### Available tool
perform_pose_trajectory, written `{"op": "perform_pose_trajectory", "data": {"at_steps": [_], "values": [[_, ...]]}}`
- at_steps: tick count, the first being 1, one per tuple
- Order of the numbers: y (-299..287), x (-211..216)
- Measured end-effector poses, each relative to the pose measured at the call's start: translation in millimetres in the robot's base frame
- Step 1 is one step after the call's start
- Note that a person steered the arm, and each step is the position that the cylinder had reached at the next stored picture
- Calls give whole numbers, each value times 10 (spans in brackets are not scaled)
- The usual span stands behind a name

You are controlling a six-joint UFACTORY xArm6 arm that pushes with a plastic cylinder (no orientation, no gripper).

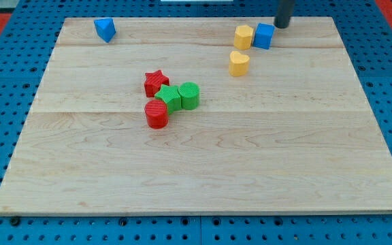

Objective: Push blue cube along with yellow hexagon towards blue triangle

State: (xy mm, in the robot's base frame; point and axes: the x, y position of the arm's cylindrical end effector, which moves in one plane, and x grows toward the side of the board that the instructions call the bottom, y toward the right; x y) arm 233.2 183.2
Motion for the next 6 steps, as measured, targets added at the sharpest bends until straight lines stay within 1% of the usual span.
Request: {"op": "perform_pose_trajectory", "data": {"at_steps": [1,2,3,4,5,6], "values": [[-348,341],[-900,324],[-298,224],[-744,158],[-1030,7],[-1487,0]]}}
